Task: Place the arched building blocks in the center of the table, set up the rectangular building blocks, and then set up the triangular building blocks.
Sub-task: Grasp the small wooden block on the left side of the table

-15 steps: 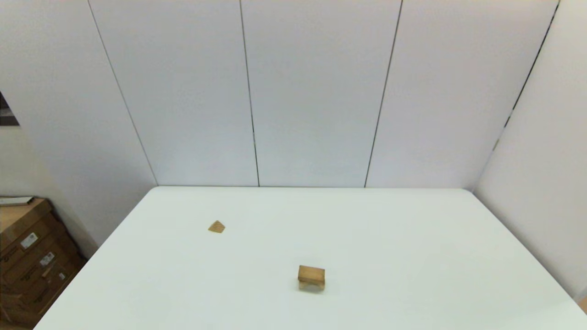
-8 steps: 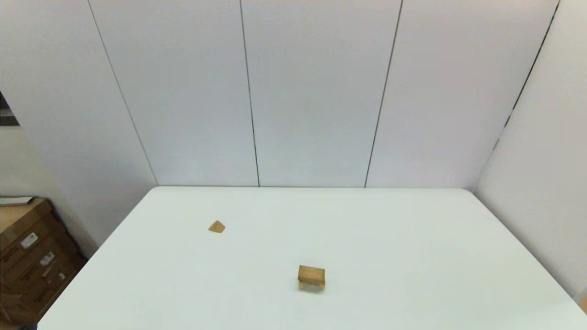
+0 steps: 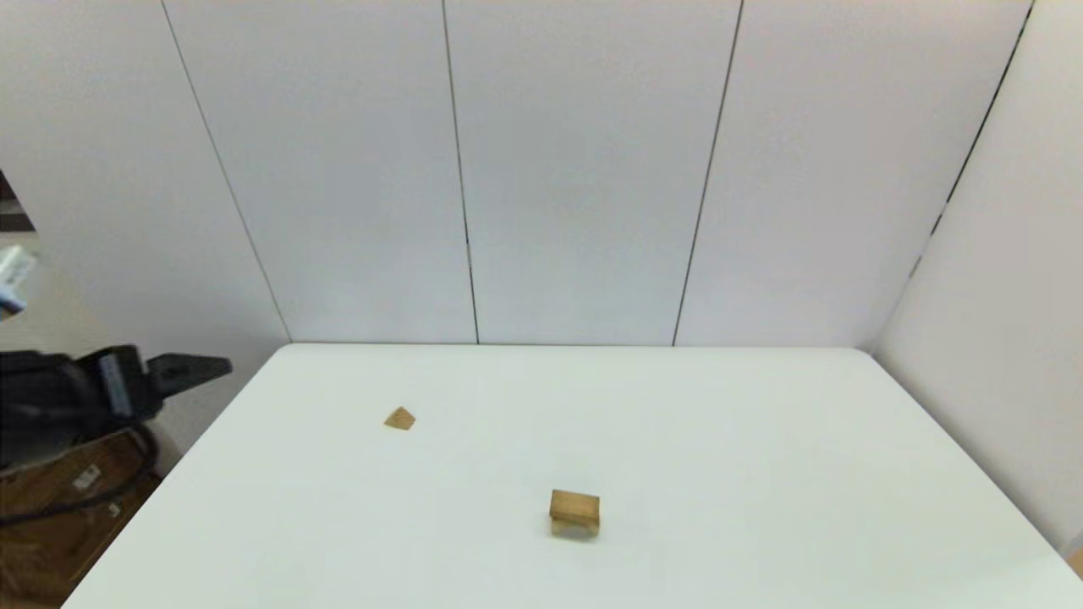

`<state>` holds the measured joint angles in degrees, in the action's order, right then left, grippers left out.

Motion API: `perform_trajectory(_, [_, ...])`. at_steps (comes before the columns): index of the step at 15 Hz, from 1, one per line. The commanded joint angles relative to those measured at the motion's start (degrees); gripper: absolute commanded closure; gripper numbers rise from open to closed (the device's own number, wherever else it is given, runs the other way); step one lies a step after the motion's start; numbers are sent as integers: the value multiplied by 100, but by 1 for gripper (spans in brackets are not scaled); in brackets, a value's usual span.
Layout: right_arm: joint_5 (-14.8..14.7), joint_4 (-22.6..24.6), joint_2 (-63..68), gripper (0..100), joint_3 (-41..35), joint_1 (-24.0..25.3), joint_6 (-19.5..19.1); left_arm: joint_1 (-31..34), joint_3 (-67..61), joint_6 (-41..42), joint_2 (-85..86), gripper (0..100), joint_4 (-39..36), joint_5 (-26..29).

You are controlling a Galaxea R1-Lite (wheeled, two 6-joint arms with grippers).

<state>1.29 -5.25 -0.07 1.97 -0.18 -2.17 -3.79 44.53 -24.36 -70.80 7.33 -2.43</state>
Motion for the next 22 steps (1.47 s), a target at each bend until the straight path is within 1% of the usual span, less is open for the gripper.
perform_trajectory(1, [3, -2, 7, 0, -4, 1, -3, -1194, 2042, -1985, -3036, 0, 454, -777])
perform_trajectory(3, [3, -2, -1, 0, 5, 1, -3, -1291, 2965, -2513, -3607, 0, 1113, -803])
perform_trajectory(5, [3, -2, -1, 0, -4, 1, -3, -1291, 3782, -2829, -4126, 0, 1746, -803])
perform_trajectory(10, [3, -2, 7, 0, 5, 1, -3, -1264, 5294, -3840, -5312, 0, 3091, -795])
perform_trajectory(14, [3, -2, -1, 0, -4, 1, -3, -957, 6199, -4033, -6138, 0, 3767, -751])
perform_trajectory(16, [3, -2, -1, 0, -4, 1, -3, -886, 6797, -4174, -6472, 0, 4154, -540])
perform_trajectory(17, [3, -2, -1, 0, 5, 1, -3, -886, 6867, -4191, -6525, 0, 4251, -487])
perform_trajectory(19, [3, -2, 7, 0, -4, 1, -3, -895, 6867, -4191, -6648, 0, 4216, -487])
perform_trajectory(22, [3, -2, 7, 0, -4, 1, -3, -895, 6867, -4191, -6894, 0, 3899, -469])
